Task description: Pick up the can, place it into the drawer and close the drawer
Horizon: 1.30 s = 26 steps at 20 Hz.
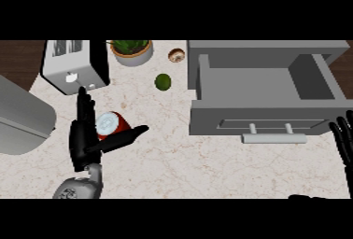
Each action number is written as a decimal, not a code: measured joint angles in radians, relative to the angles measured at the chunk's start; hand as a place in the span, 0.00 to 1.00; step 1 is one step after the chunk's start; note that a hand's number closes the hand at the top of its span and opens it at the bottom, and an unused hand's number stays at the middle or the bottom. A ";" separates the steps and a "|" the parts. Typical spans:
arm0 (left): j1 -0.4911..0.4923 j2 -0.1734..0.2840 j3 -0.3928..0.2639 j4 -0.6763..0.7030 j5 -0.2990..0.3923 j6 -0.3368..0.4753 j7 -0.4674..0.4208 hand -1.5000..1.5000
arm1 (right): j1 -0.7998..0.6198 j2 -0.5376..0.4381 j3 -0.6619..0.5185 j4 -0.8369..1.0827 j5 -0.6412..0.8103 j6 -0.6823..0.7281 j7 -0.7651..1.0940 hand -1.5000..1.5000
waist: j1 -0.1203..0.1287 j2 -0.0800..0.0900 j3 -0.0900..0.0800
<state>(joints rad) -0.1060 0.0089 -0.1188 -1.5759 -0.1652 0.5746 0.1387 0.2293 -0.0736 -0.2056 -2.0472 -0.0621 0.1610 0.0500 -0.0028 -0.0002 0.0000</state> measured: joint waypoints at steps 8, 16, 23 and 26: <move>0.070 0.006 0.043 0.070 0.068 -0.038 -0.140 0.00 | 0.024 0.012 -0.020 0.003 -0.002 0.032 -0.024 0.00 | 0.001 0.000 0.000; 0.102 0.005 0.091 0.173 0.130 -0.087 -0.273 0.00 | 0.008 0.039 0.003 0.003 0.037 0.019 -0.021 0.00 | 0.001 0.000 0.000; 0.110 0.015 0.141 0.275 0.184 -0.136 -0.374 0.00 | 0.016 0.052 0.004 -0.011 0.045 0.018 -0.024 0.00 | 0.001 0.000 0.000; 0.097 0.017 0.167 0.327 0.204 -0.154 -0.413 0.00 | 0.044 0.057 0.009 -0.017 0.047 0.028 -0.047 0.00 | 0.000 0.000 0.000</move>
<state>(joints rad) -0.0093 0.0262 0.0483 -1.2487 0.0389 0.4209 -0.2744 0.2737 -0.0168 -0.1969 -2.0637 -0.0151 0.1892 0.0028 -0.0031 -0.0004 -0.0003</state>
